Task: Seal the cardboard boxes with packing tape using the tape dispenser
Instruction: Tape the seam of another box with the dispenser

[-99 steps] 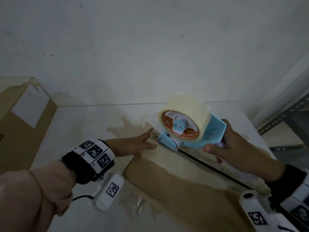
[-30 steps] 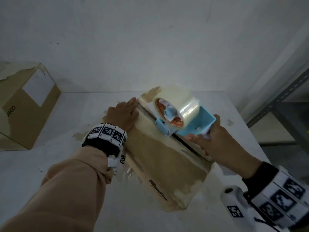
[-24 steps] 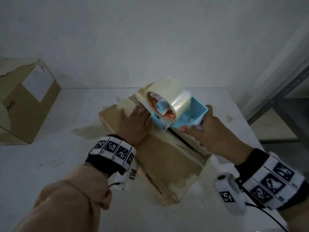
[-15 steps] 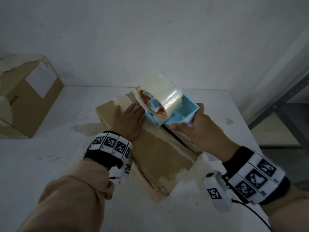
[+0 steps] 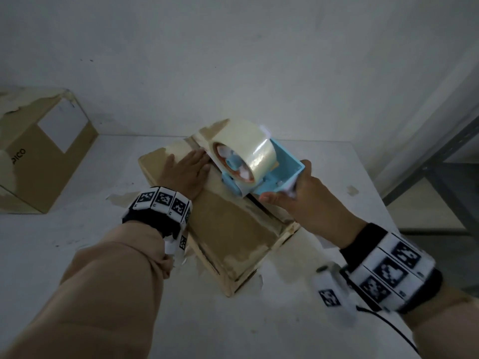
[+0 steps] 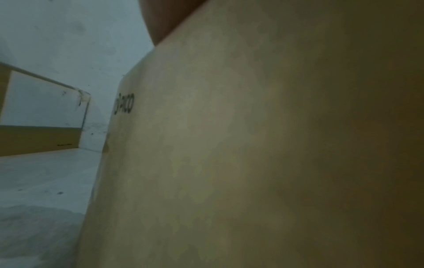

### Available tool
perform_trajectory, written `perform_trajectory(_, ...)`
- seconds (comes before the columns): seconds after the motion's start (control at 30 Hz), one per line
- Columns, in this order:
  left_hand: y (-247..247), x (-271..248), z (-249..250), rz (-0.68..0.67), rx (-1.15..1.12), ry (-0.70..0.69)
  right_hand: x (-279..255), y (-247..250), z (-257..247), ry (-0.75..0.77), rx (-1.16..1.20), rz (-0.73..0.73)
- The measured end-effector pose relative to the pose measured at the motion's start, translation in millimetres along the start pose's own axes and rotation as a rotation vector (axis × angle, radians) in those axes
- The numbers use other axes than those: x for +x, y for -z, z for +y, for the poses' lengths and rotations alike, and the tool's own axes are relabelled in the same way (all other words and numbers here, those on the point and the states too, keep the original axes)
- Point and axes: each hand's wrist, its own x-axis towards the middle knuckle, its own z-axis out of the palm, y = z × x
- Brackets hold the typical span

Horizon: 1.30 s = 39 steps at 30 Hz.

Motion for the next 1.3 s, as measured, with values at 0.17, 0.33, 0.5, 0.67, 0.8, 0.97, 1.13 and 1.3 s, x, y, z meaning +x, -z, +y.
perform_trajectory(0.17,-3.4,4.6,-1.5,0.020,0.040,-0.007,-56.7,31.7,24.7,-0.054,-0.052,0.043)
perform_trajectory(0.33,-3.6,8.2,-1.0,0.028,0.087,-0.008,-85.1,41.5,35.8,-0.076,0.003,0.079)
perform_trajectory(0.5,0.8,-10.5,17.0,-0.021,0.078,0.018,-85.4,36.8,39.8,-0.050,0.042,0.104)
perform_trajectory(0.67,-21.3,-79.3,84.4,-0.137,0.127,-0.183,-83.6,34.5,45.7,-0.026,0.066,0.120)
perform_trajectory(0.8,-29.8,-87.2,90.8,-0.043,0.038,-0.177,-86.2,34.3,49.3,-0.001,0.080,0.138)
perform_trajectory(0.97,-33.2,-84.6,90.7,-0.020,0.037,-0.174,-89.4,35.3,51.6,0.015,0.070,0.130)
perform_trajectory(1.13,-30.2,-84.7,91.0,-0.030,-0.014,-0.146,-93.1,38.5,52.8,0.022,0.066,0.136)
perform_trajectory(1.3,-30.8,-81.8,90.6,-0.049,-0.026,-0.130,-118.9,48.7,68.3,-0.011,0.081,0.145)
